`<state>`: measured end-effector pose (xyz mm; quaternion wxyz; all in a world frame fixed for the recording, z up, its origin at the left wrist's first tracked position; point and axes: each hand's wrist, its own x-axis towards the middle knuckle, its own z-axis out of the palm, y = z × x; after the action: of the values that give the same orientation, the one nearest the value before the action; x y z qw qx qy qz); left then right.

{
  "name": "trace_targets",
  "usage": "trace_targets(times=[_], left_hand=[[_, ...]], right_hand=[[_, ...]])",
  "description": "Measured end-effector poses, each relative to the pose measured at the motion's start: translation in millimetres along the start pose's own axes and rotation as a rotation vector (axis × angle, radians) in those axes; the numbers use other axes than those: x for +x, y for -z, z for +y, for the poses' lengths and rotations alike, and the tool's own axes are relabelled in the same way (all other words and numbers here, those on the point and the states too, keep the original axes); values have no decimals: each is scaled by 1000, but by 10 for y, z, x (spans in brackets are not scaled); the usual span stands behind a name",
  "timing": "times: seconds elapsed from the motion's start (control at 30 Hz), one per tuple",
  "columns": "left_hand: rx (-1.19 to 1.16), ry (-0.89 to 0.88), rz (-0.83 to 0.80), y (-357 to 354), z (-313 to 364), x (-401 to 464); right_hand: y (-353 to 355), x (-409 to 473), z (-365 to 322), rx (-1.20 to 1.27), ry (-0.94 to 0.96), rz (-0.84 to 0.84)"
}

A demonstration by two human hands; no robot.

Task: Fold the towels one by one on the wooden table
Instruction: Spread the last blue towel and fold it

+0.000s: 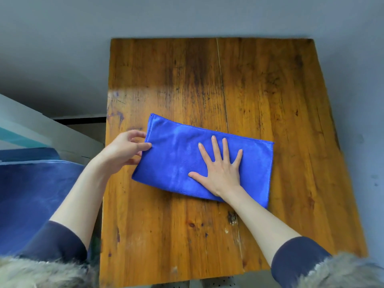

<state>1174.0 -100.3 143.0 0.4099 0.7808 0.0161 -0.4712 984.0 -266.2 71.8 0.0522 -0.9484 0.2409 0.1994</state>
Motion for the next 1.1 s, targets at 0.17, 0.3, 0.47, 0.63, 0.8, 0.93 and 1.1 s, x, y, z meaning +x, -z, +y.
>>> trace_targets(times=[0.17,0.3,0.47,0.63,0.8,0.93,1.1], left_hand=[[110,-149,67,-153,183,-221],[113,-235,83,-454,400,-441],[149,-317,64,-1127,616,-619],[315,-360,77,-1991,572,-571],[443,-308,146,-2472,379,-380],[495,-326,207,-2622,348,-357],[515,-456,237,-2882,343,-407]], right_hand=[[103,-26,73,117,72,-32],[174,-301,321,388,114,121],[69,-856,817,753,0,257],[-1,-1086,1257,1040,-114,170],[-89,-1091,1382,1106,-200,161],[-162,-1073,1429,1177,-229,25],[-231,-1014,1488,1459,-337,-10]])
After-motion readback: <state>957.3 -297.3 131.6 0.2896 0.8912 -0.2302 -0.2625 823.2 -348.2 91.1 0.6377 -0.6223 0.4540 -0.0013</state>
